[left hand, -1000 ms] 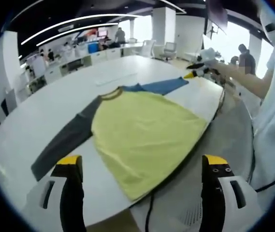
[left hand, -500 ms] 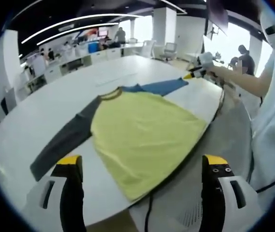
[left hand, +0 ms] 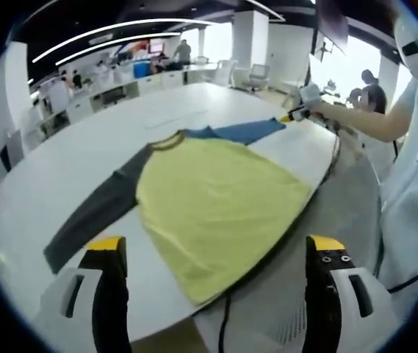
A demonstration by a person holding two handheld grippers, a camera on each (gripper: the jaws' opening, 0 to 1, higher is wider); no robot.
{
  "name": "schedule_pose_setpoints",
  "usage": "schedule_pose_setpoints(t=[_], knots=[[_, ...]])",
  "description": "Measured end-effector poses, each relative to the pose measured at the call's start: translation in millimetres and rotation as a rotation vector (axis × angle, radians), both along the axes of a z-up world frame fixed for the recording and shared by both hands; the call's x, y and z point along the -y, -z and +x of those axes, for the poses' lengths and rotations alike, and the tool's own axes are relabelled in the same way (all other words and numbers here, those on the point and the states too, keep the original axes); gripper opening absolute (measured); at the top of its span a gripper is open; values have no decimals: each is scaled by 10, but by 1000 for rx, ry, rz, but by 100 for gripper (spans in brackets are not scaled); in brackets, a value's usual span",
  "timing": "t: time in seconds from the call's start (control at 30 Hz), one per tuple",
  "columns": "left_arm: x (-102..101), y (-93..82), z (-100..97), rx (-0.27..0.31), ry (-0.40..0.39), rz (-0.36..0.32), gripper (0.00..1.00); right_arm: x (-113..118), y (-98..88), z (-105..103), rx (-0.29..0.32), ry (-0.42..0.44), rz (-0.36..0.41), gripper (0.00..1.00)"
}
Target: Fold the garment on the visible template until the final outline fits inside the template.
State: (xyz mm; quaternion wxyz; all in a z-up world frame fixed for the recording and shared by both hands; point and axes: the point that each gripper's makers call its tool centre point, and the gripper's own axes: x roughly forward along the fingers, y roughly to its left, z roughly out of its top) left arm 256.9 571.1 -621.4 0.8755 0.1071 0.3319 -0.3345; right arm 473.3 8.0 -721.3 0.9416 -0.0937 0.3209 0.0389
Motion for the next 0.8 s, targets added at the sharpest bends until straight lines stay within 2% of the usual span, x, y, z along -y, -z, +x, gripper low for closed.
schedule_pose_setpoints(t=[0.17, 0.3, 0.5, 0.67, 0.8], knots=[[-16, -11, -3, -1, -2, 7, 100, 25, 53, 13, -13, 12, 8, 51], [-33, -23, -7, 0, -11, 9, 100, 53, 132, 37, -52, 21, 3, 48], [-41, -29, -21, -1, -19, 10, 100, 59, 186, 27, -63, 75, 68, 43], [-34, -21, -28, -5, -21, 12, 99, 99, 250, 39, -74, 103, 91, 38], [-36, -5, -29, -12, -24, 15, 99, 207, 313, 77, -84, 136, 110, 34]])
